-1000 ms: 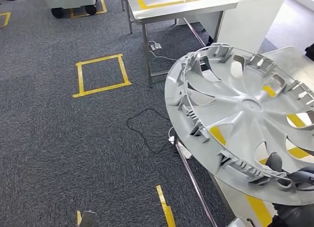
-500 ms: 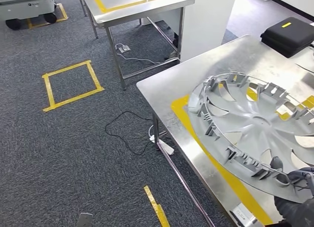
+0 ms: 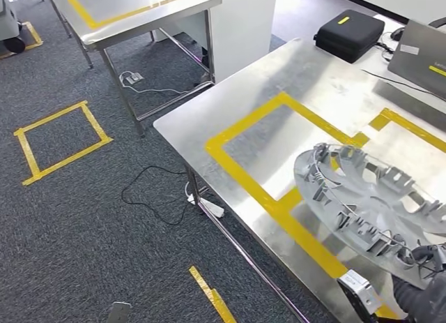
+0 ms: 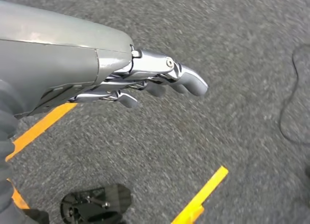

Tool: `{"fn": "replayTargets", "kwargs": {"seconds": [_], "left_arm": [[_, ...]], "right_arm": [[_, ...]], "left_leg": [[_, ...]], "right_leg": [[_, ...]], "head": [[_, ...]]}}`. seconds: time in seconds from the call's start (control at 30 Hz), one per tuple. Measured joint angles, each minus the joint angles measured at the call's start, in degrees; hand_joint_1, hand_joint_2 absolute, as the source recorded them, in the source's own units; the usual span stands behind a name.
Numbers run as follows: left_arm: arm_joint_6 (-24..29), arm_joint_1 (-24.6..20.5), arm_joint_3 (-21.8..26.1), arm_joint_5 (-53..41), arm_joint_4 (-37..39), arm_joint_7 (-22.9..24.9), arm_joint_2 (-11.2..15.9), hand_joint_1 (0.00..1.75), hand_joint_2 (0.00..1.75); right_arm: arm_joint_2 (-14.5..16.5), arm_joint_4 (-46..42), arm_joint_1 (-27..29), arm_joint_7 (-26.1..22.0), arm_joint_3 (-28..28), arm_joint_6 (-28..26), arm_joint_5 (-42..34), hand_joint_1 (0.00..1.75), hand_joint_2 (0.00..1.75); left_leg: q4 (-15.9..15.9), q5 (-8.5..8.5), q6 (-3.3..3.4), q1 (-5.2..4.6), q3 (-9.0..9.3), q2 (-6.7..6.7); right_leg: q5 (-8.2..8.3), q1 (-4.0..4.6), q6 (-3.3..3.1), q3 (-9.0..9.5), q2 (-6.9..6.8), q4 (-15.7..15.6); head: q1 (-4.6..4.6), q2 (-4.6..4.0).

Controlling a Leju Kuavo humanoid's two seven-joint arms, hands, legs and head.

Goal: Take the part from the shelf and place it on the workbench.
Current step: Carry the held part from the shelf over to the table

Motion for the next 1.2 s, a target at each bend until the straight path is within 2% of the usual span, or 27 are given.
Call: {"fn": "replayTargets", "kwargs": {"seconds": [0.03,0.1,0.13,0.2,0.23,0.27,0.3,0.33,0.4,0.43,0.47,0.53,0.57,0.6,0.67,0.7,0.73,0.77,0.8,0.83,0.87,0.93,0.97,1.03,1.1,1.17,1.2], "left_arm": [[-0.07,-0.05,0.0,0.0,0.0,0.0,-0.02,0.0,1.75],[-0.13,-0.08,0.01,0.0,0.0,0.0,-0.04,0.0,1.75],[-0.13,-0.03,0.02,0.01,0.0,0.0,-0.04,0.0,1.75],[-0.14,0.17,0.06,0.01,0.0,0.0,-0.04,0.0,1.75],[-0.14,0.24,0.08,0.02,0.0,0.0,-0.04,0.0,1.75],[-0.14,0.26,0.09,0.02,0.0,0.0,-0.04,0.0,1.75],[-0.15,0.26,0.09,0.02,0.0,0.0,-0.04,0.0,1.75],[-0.15,0.24,0.09,0.02,0.0,0.0,-0.03,0.0,1.75],[-0.16,0.24,0.11,0.02,0.0,0.0,0.13,0.0,1.75],[-0.15,0.21,0.13,0.02,0.0,0.0,0.2,0.0,1.75],[-0.15,0.17,0.15,0.03,0.0,0.0,0.25,0.0,1.75],[-0.14,0.02,0.16,0.09,0.0,0.0,0.16,0.0,1.75],[-0.14,-0.02,0.19,0.19,0.0,-0.01,0.11,0.0,1.75],[-0.17,-0.02,0.23,0.33,0.0,-0.01,0.05,0.0,1.75],[-0.33,0.17,0.41,0.57,0.01,-0.02,0.01,0.0,1.75],[-0.43,0.33,0.55,0.64,0.01,-0.03,0.01,0.0,1.75],[-0.49,0.46,0.72,0.67,0.01,-0.03,0.02,0.0,1.75],[-0.53,0.52,0.9,0.69,0.0,-0.03,0.02,0.0,1.75],[-0.57,0.52,1.03,0.71,0.0,-0.03,0.03,0.0,1.75],[-0.62,0.5,1.14,0.72,0.0,-0.03,0.03,0.0,1.75],[-0.68,0.48,1.21,0.72,0.0,-0.03,0.03,0.0,1.75],[-0.79,0.47,1.27,0.72,0.0,-0.03,0.07,0.0,1.75],[-0.87,0.46,1.28,0.7,0.0,-0.03,0.09,0.0,1.75],[-1.18,0.35,1.29,0.65,0.0,-0.02,0.17,0.0,1.75],[-1.59,0.15,1.29,0.56,0.0,0.01,0.34,0.0,1.75],[-1.87,-0.01,1.29,0.32,0.0,0.11,0.59,0.0,1.75],[-1.98,-0.03,1.29,0.19,0.0,0.23,0.68,0.0,1.75]], "right_arm": [[-0.26,0.62,0.33,0.95,-0.1,-0.01,0.37,1.75,1.75],[-0.57,1.42,0.65,1.57,-0.28,-0.02,0.76,1.75,1.75],[-0.66,1.69,0.65,1.63,-0.32,-0.02,0.86,1.75,1.75],[-0.82,2.19,0.56,1.7,-0.33,-0.02,0.92,1.75,1.75],[-0.89,2.45,0.58,1.74,-0.34,-0.02,0.95,1.75,1.75],[-0.95,2.69,0.63,1.76,-0.36,-0.02,0.97,1.75,1.75],[-1.0,2.94,0.67,1.78,-0.38,-0.02,0.99,1.75,1.75],[-1.04,3.16,0.7,1.8,-0.4,-0.02,1.0,1.75,1.75],[-1.11,3.49,0.66,1.8,-0.4,-0.02,1.0,1.75,1.75],[-1.14,3.6,0.64,1.8,-0.4,-0.02,1.0,1.75,1.75],[-1.18,3.7,0.68,1.96,-0.41,-0.02,1.09,1.75,1.75],[-1.47,3.87,0.99,3.62,-0.4,-0.02,2.01,1.75,1.75],[-1.89,4.03,1.25,5.44,-0.3,0.01,2.86,1.75,1.75],[-2.47,4.27,1.43,7.75,-0.05,0.09,3.89,1.75,1.75],[-4.07,5.15,1.59,12.66,0.77,0.54,5.78,1.75,1.75],[-4.91,5.7,1.61,14.82,1.21,0.97,6.59,1.75,1.75],[-5.79,6.28,1.71,16.79,1.62,1.53,7.28,1.75,1.75],[-6.63,6.84,1.85,18.51,1.96,2.16,7.83,1.75,1.75],[-7.48,7.38,1.97,20.0,2.26,2.79,8.26,1.75,1.75],[-8.29,7.91,2.03,21.2,2.53,3.35,8.52,1.75,1.75],[-9.04,8.42,1.96,22.1,2.77,3.84,8.63,1.75,1.75],[-10.38,9.48,1.53,23.38,3.12,4.92,8.52,1.75,1.75],[-11.0,10.07,1.26,23.99,3.21,5.94,8.18,1.75,1.75],[-12.57,11.68,0.32,25.31,3.23,10.37,6.36,1.75,1.75],[-14.86,14.45,-1.81,26.22,3.17,16.05,3.43,1.75,1.75],[-17.41,18.03,-4.89,26.62,3.17,19.35,0.98,1.75,1.75],[-18.62,19.91,-6.43,26.85,3.19,20.26,0.05,1.75,1.75]], "left_leg": [[0.24,-0.31,-0.27,0.1,0.0,-0.29],[3.16,-2.65,-0.82,0.4,-1.08,-2.53],[6.33,-4.55,-1.01,0.54,-2.44,-4.0],[14.06,-7.95,-1.07,0.62,-6.04,-5.18],[16.47,-8.38,-0.97,0.61,-7.3,-5.32],[16.85,-7.64,-0.78,0.59,-7.66,-5.41],[15.0,-5.85,-0.47,0.57,-6.99,-5.65],[11.52,-3.5,-0.04,0.53,-5.49,-6.36],[4.45,-0.23,0.91,0.51,-2.3,-8.93],[2.38,0.24,1.21,0.49,-1.38,-9.89],[1.5,0.14,1.38,0.46,-1.03,-10.26],[0.69,0.18,1.44,0.57,-0.84,-9.23],[0.27,0.38,1.54,0.69,-0.74,-8.63],[-0.15,0.58,1.65,0.82,-0.62,-7.94],[-0.48,0.69,1.89,0.78,-0.55,-6.4],[-0.47,0.66,1.94,0.7,-0.58,-5.57],[-0.45,0.63,1.95,0.64,-0.59,-4.76],[-0.43,0.6,1.93,0.6,-0.58,-4.03],[-0.41,0.55,1.86,0.6,-0.53,-3.4],[-0.38,0.47,1.74,0.59,-0.42,-2.76],[-0.33,0.35,1.56,0.51,-0.28,-2.18],[-0.12,0.09,1.04,0.19,-0.08,-1.2],[-0.05,0.05,0.8,0.05,-0.02,-0.81],[0.08,-0.02,0.34,0.08,0.02,-0.09],[1.77,-1.47,-0.24,0.32,-0.57,-1.52],[7.76,-5.07,-0.67,0.59,-3.18,-4.26],[11.83,-6.97,-0.74,0.68,-5.07,-5.01]], "right_leg": [[0.09,-0.07,-0.33,-0.11,0.56,0.02],[0.37,-0.27,-1.04,-0.19,1.78,-0.08],[0.46,-0.3,-1.3,-0.23,2.41,-0.09],[0.56,-0.17,-1.61,-0.31,3.84,-0.08],[0.59,-0.07,-1.67,-0.31,4.6,-0.07],[0.6,0.03,-1.69,-0.28,5.36,-0.06],[0.61,0.14,-1.7,-0.22,6.15,-0.05],[0.62,0.21,-1.69,-0.15,6.91,-0.05],[0.67,0.32,-1.56,-0.19,8.22,0.08],[0.73,0.26,-1.37,-0.4,8.78,0.17],[0.83,0.17,-1.09,-0.66,9.3,0.23],[0.97,0.03,-0.4,-1.3,10.1,0.28],[0.56,0.1,-0.08,-1.68,9.5,0.73],[-0.48,0.2,0.2,-2.48,8.27,2.15],[-4.22,0.19,0.76,-5.41,5.04,8.52],[-5.98,0.06,1.04,-7.1,4.16,12.32],[-6.93,-0.08,1.29,-8.22,3.73,15.05],[-6.78,-0.2,1.49,-8.38,3.5,15.8],[-5.55,-0.29,1.62,-7.32,3.23,14.18],[-3.63,-0.35,1.67,-5.16,2.57,10.49],[-2.16,-0.27,1.61,-2.71,1.18,6.14],[-0.56,-0.02,0.97,0.8,-0.72,0.15],[-0.64,0.14,0.58,1.23,-1.03,-0.62],[-0.29,0.16,-0.21,1.13,0.08,-0.71],[0.17,-0.04,-1.01,1.0,0.94,-0.99],[0.54,-0.18,-1.59,0.77,1.71,-1.12],[0.64,-0.17,-1.74,0.62,2.08,-1.1]], "head": [[-0.04,0.0],[-0.19,0.0],[-0.27,0.0],[-0.32,0.0],[-0.32,0.0],[-0.32,0.0],[-0.32,0.0],[-0.32,0.0],[-0.28,0.0],[-0.35,0.0],[-0.4,0.0],[-0.6,0.0],[-0.44,0.0],[-0.22,0.0],[0.24,0.0],[0.33,0.0],[0.32,0.0],[0.33,0.0],[0.34,0.0],[0.34,0.0],[0.34,0.0],[0.26,0.0],[0.22,0.0],[0.21,0.0],[0.11,0.0],[-0.18,0.0],[-0.28,0.0]]}}
